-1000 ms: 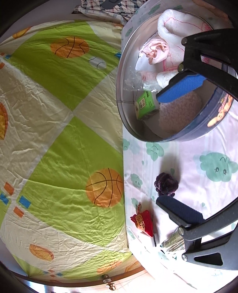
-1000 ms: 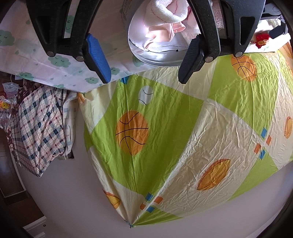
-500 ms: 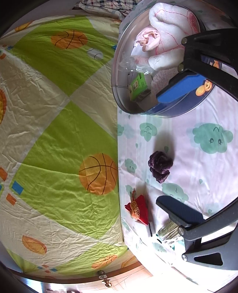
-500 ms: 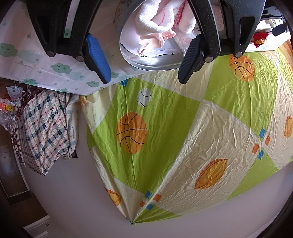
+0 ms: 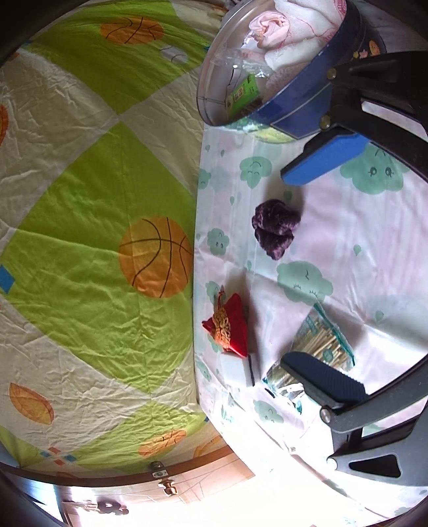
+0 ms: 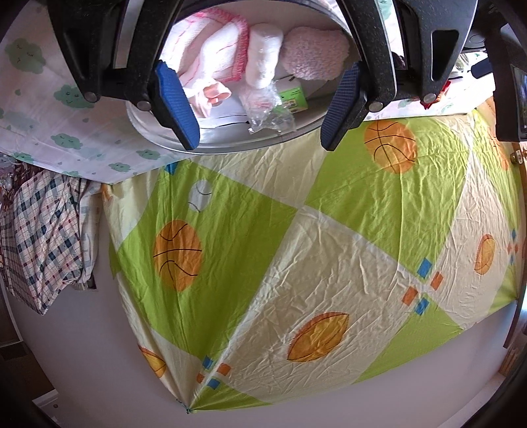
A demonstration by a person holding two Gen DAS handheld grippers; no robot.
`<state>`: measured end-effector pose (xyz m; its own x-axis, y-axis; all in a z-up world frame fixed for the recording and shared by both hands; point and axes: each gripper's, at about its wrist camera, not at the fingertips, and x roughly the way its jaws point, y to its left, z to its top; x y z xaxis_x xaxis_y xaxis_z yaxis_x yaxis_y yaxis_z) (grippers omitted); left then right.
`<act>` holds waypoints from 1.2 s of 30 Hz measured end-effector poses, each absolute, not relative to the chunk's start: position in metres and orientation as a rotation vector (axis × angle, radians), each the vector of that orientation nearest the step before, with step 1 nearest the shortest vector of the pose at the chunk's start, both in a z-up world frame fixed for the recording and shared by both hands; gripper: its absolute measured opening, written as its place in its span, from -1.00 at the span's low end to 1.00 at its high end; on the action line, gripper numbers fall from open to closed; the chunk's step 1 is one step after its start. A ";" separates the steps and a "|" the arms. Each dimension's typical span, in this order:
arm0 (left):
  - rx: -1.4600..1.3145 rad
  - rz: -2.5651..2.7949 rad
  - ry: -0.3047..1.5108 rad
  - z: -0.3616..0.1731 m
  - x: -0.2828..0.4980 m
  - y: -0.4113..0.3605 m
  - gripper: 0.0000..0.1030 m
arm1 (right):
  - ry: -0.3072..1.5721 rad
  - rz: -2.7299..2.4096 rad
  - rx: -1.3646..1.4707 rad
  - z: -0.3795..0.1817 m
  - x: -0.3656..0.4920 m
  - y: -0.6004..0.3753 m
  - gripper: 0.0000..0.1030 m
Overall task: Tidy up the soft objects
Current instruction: 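Withdraw both tools from the tin toward the stick bag and scrunchie, then grasp the clear bag of wooden sticks with the left tool while the right tool grasps the purple scrunchie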
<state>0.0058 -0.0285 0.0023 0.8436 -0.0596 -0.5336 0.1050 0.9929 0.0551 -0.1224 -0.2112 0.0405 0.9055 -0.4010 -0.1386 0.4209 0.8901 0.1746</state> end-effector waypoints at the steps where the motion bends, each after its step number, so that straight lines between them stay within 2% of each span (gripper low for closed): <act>1: 0.080 -0.067 0.567 0.001 0.008 -0.023 0.99 | 0.101 -0.416 0.205 0.040 -0.121 -0.206 0.51; 14: -0.101 0.181 0.743 -0.021 0.047 0.057 0.99 | 0.154 -0.280 0.185 0.036 -0.091 -0.141 0.51; 26: -0.144 0.214 0.952 -0.052 0.097 0.077 0.90 | 0.217 -0.213 0.128 0.033 -0.073 -0.110 0.51; 27: -0.136 0.210 0.956 -0.053 0.100 0.077 0.87 | 0.230 -0.213 0.127 0.032 -0.071 -0.109 0.51; 29: -0.116 0.179 0.958 -0.054 0.105 0.076 0.67 | 0.259 -0.206 0.125 0.029 -0.065 -0.108 0.51; 31: -0.094 0.132 0.952 -0.053 0.109 0.076 0.35 | 0.288 -0.206 0.121 0.027 -0.059 -0.106 0.51; 36: -0.025 -0.041 0.928 -0.048 0.118 0.082 0.06 | 0.316 -0.188 0.110 0.024 -0.049 -0.096 0.51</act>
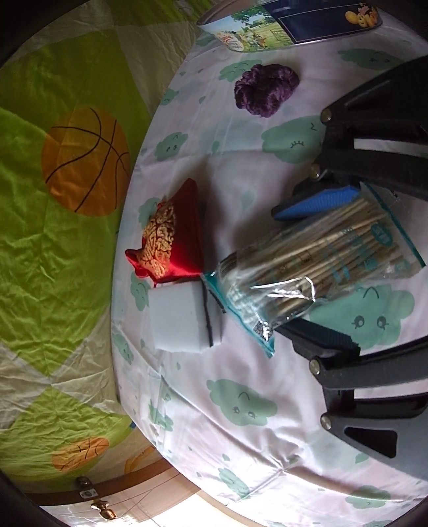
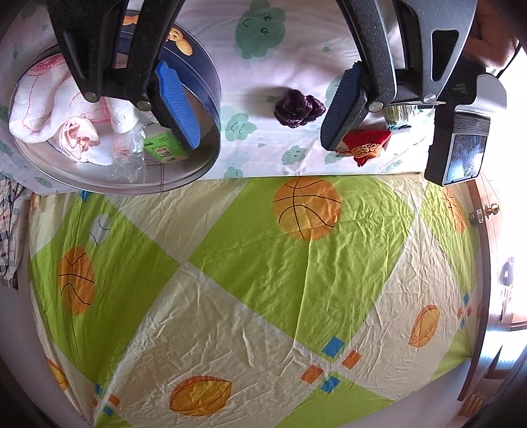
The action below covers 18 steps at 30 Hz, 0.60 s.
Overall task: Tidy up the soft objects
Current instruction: 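Grasp the clear bag of wooden sticks with the left tool while the right tool grasps the purple scrunchie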
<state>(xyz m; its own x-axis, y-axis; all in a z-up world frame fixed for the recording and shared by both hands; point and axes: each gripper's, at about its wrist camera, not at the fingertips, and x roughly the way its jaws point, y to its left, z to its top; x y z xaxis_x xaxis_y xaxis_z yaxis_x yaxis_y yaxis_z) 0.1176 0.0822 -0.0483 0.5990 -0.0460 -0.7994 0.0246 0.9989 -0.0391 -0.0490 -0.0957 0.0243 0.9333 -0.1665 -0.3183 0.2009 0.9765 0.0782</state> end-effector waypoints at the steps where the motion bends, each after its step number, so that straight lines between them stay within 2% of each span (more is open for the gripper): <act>1: -0.015 -0.068 0.926 -0.048 0.119 0.086 0.00 | 0.321 -0.184 0.101 0.024 -0.046 -0.092 0.51; 5: -0.033 -0.165 0.917 -0.046 0.122 0.105 -0.16 | 0.337 -0.167 0.061 0.023 -0.034 -0.076 0.51; 12: -0.031 -0.132 0.901 -0.044 0.119 0.125 -0.17 | 0.423 -0.147 0.066 0.017 0.003 -0.062 0.51; 18: -0.066 -0.122 0.918 -0.046 0.122 0.133 -0.09 | 0.622 -0.175 0.122 -0.003 0.049 -0.065 0.51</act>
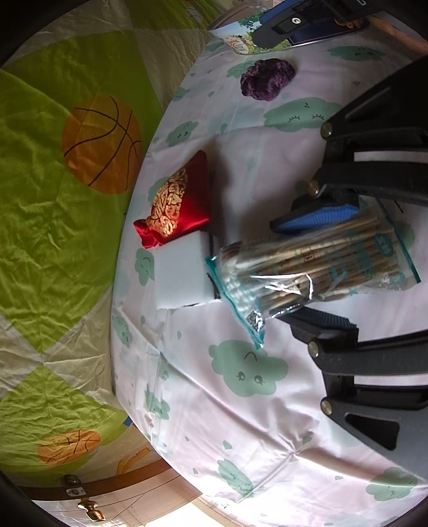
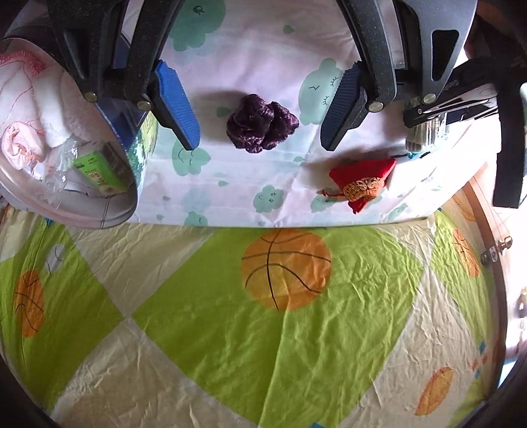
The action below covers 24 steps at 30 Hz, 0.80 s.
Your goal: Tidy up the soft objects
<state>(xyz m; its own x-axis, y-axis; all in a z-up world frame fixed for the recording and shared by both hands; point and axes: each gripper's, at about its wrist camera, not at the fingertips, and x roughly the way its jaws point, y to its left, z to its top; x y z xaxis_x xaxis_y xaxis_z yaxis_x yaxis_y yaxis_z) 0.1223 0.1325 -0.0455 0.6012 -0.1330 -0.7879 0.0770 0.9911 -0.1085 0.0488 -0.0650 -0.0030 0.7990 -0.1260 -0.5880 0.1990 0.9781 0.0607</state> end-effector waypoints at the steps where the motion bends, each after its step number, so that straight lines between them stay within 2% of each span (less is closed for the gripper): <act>1: -0.063 -0.120 0.917 -0.046 0.122 0.132 -0.06 | 0.651 -0.180 0.144 -0.007 0.055 -0.068 0.51; 5: -0.024 -0.109 0.919 -0.047 0.122 0.126 0.09 | 0.769 -0.194 0.199 -0.024 0.082 -0.073 0.51; 6: -0.014 -0.110 0.921 -0.047 0.122 0.124 0.22 | 0.799 -0.193 0.202 -0.028 0.087 -0.072 0.51; 7: -0.002 -0.109 0.923 -0.047 0.122 0.122 0.46 | 0.831 -0.193 0.201 -0.033 0.092 -0.071 0.50; 9: 0.024 -0.106 0.928 -0.048 0.122 0.117 0.55 | 0.901 -0.192 0.195 -0.042 0.101 -0.070 0.39; 10: 0.030 -0.095 0.935 -0.049 0.122 0.116 0.50 | 0.889 -0.194 0.177 -0.040 0.101 -0.067 0.19; 11: 0.028 -0.078 0.940 -0.049 0.123 0.117 0.44 | 0.894 -0.191 0.163 -0.041 0.101 -0.065 0.15; 13: 0.005 -0.082 0.941 -0.049 0.123 0.121 -0.03 | 0.895 -0.193 0.153 -0.040 0.101 -0.064 -0.03; 15: 0.004 -0.078 0.929 -0.047 0.122 0.123 -0.11 | 0.887 -0.180 0.174 -0.040 0.099 -0.067 -0.16; 16: 0.005 -0.080 0.923 -0.046 0.121 0.123 -0.21 | 0.881 -0.163 0.195 -0.040 0.099 -0.069 -0.24; 20: -0.035 -0.079 0.915 -0.045 0.121 0.130 -0.29 | 0.847 -0.069 0.281 -0.039 0.093 -0.078 -0.34; 24: -0.110 -0.055 0.886 -0.042 0.120 0.143 -0.31 | 0.681 0.038 0.306 -0.019 0.068 -0.076 -0.34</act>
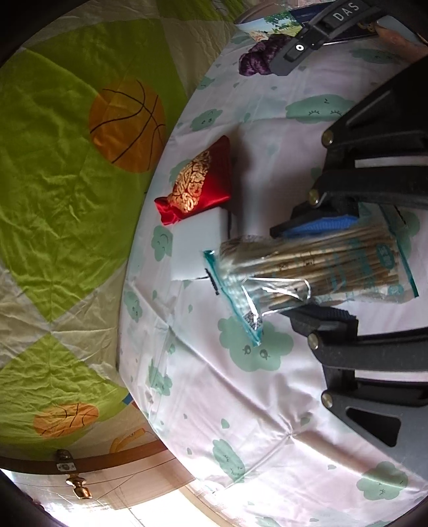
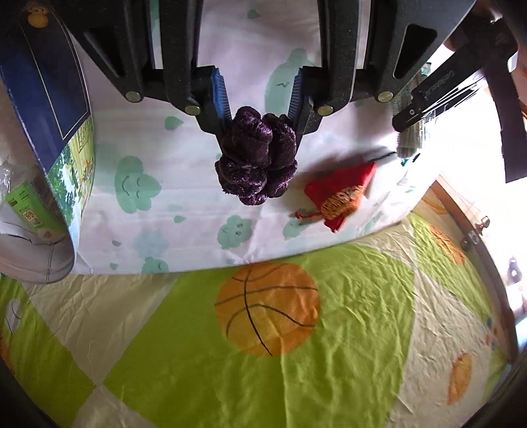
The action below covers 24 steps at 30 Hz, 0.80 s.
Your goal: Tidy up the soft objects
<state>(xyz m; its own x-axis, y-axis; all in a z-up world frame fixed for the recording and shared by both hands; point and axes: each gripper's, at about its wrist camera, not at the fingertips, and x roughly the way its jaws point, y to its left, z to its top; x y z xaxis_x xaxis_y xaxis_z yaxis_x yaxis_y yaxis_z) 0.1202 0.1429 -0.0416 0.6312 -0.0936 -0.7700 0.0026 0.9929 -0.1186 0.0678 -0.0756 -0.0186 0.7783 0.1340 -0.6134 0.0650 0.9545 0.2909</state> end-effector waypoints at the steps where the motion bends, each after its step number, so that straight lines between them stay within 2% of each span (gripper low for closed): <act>1: -0.123 -0.043 0.865 -0.039 0.119 0.146 -0.31 | 0.637 0.071 0.300 -0.013 0.061 -0.072 -0.34; 9: -0.186 -0.066 0.666 -0.010 0.101 0.152 -0.31 | 0.453 0.139 0.187 0.010 0.011 -0.054 -0.34; 15: -0.080 -0.061 0.511 0.007 0.081 0.133 -0.31 | 0.318 -0.001 0.042 0.021 -0.022 -0.049 -0.34; 24: 0.011 -0.063 0.469 0.006 0.071 0.110 -0.30 | 0.272 -0.081 0.024 0.026 -0.039 -0.066 -0.33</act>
